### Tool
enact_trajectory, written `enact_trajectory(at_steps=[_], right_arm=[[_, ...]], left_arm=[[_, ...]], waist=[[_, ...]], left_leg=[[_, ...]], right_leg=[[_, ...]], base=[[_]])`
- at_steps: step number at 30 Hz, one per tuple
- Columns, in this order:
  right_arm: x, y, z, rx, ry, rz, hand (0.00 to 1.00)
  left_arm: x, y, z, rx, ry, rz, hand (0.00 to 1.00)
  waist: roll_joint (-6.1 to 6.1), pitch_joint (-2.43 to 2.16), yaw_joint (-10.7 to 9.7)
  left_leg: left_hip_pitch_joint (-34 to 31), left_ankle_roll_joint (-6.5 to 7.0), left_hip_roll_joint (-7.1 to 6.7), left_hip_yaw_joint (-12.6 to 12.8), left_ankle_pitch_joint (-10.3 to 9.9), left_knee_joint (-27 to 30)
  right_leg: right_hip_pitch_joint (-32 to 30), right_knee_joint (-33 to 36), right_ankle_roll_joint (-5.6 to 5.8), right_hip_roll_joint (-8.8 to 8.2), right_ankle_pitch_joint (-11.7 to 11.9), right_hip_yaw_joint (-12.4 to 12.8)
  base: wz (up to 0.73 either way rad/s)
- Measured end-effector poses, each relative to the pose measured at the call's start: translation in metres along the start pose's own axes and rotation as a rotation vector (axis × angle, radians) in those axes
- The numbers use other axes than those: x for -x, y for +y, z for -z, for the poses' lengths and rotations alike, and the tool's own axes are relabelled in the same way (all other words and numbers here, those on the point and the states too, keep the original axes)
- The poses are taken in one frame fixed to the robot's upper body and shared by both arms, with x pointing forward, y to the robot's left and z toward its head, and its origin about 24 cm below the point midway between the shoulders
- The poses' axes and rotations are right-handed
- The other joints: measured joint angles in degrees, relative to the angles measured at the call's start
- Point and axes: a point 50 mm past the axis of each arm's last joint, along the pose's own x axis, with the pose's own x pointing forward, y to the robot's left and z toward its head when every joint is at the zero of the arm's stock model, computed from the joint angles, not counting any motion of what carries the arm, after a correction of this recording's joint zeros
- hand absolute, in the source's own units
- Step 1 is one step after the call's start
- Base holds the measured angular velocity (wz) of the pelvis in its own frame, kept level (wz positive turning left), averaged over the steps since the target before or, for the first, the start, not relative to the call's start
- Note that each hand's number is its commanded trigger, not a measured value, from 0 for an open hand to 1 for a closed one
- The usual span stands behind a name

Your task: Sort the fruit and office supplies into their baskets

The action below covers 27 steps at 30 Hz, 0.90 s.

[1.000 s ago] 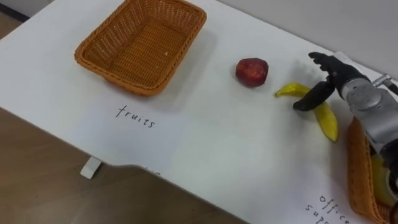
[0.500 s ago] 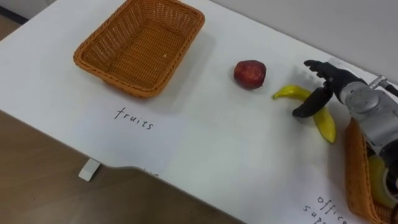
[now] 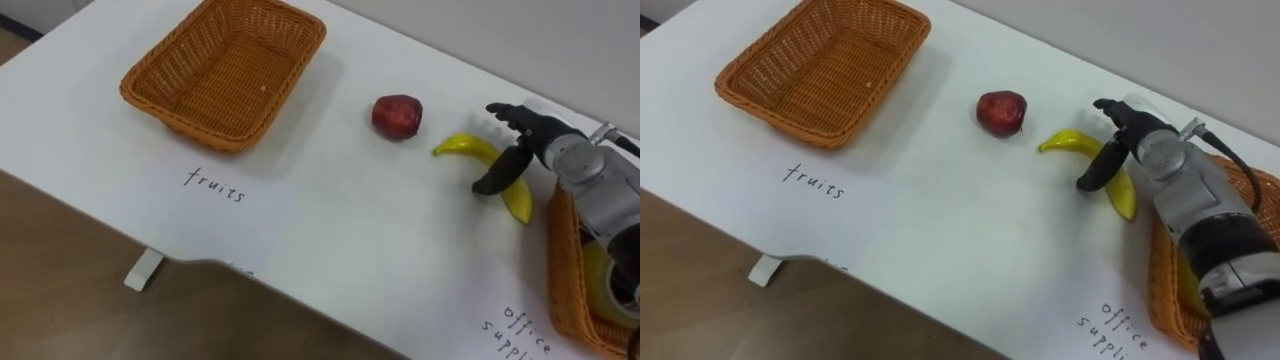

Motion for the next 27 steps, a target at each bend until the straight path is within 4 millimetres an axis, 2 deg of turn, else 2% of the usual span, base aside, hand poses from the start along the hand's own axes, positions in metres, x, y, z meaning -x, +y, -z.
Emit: enact_trajectory(at_steps=[18,27], right_arm=[[0.000,0.002,0.000,0.028,0.005,-0.029,0.00],[0.000,0.003,0.001,0.035,0.009,-0.055,0.00]], left_arm=[[-0.003,-0.001,-0.016,-0.014,-0.024,0.012,0.00],[-0.003,-0.004,-0.017,-0.036,-0.035,0.041,0.00]], waist=[[-0.12,0.00,0.10],[-0.08,0.04,0.48]], left_leg=[[-0.17,0.01,-0.01,-0.01,0.02,0.24],[-0.43,0.01,0.00,-0.02,0.01,0.15]], right_leg=[[-0.23,0.02,0.00,-0.03,0.00,-0.01],[-0.32,0.02,-0.05,0.01,0.03,-0.02]], base=[[0.00],[0.00]])
